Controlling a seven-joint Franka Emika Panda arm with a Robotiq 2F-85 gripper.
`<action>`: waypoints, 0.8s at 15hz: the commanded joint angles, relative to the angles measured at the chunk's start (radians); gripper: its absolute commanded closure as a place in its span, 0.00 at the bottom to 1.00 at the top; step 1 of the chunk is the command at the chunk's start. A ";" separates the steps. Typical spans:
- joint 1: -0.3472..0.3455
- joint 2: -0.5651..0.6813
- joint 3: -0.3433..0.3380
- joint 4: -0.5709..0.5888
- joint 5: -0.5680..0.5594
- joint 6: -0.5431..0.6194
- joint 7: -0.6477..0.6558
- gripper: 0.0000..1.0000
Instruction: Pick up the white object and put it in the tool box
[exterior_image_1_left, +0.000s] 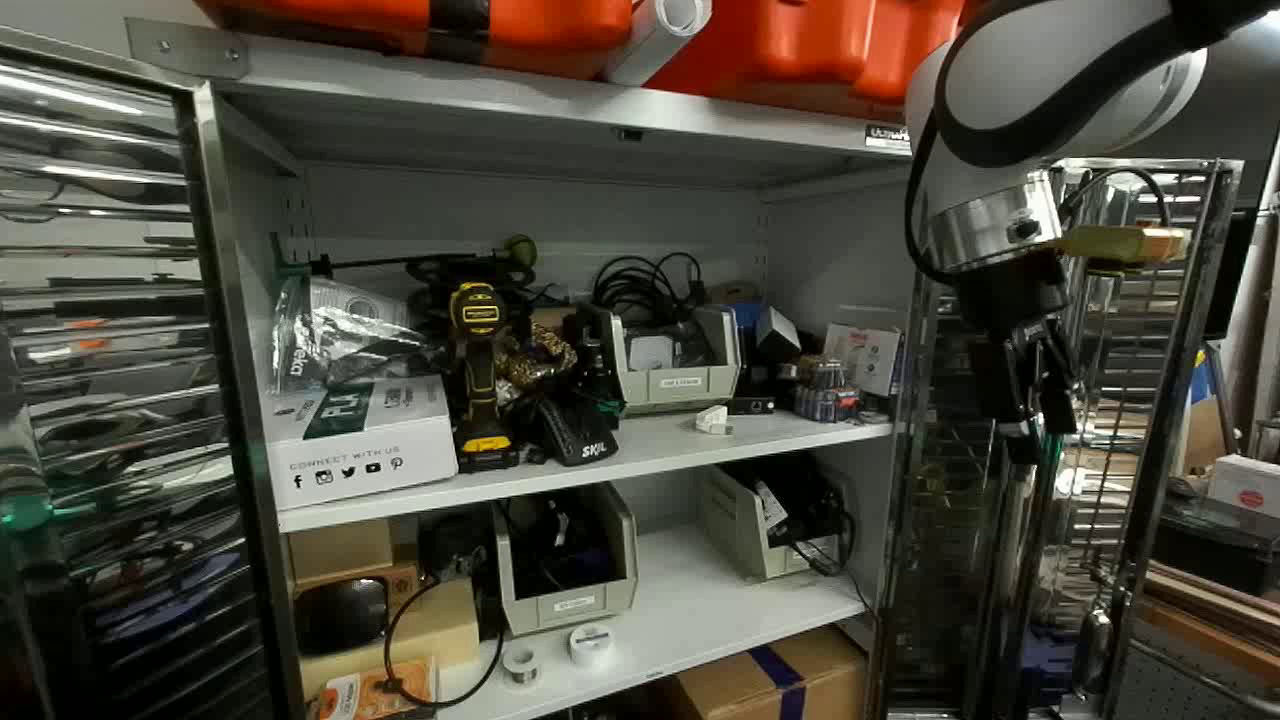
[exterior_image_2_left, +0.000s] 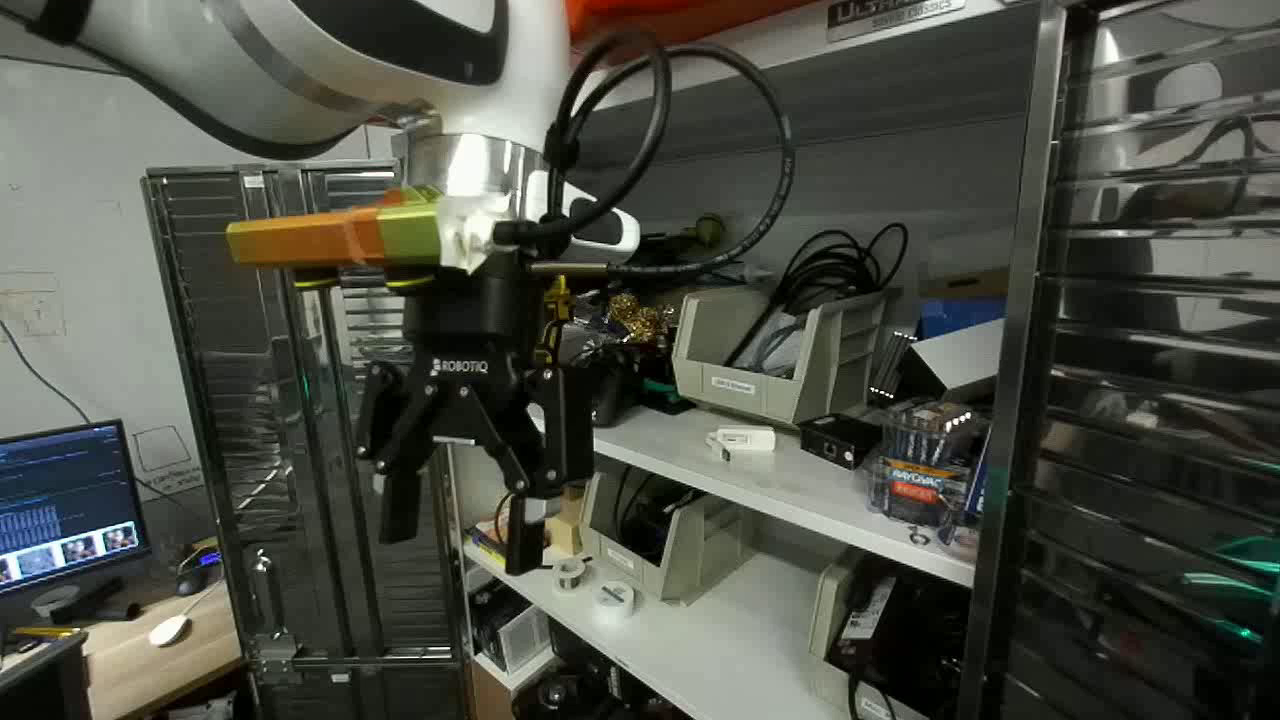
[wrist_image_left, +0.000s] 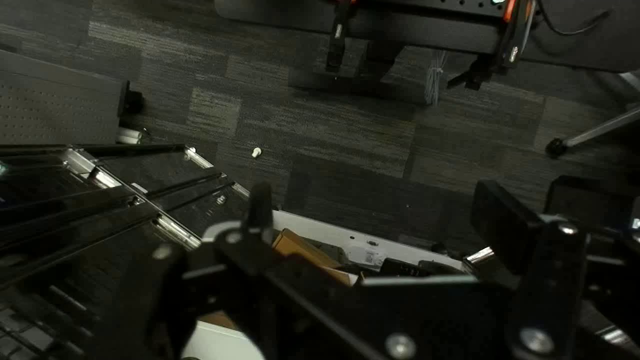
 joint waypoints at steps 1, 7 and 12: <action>0.007 0.000 -0.006 0.004 -0.001 -0.002 0.002 0.00; 0.006 0.002 -0.004 0.007 0.002 0.014 0.015 0.00; 0.001 0.153 0.000 0.079 0.032 0.182 0.126 0.00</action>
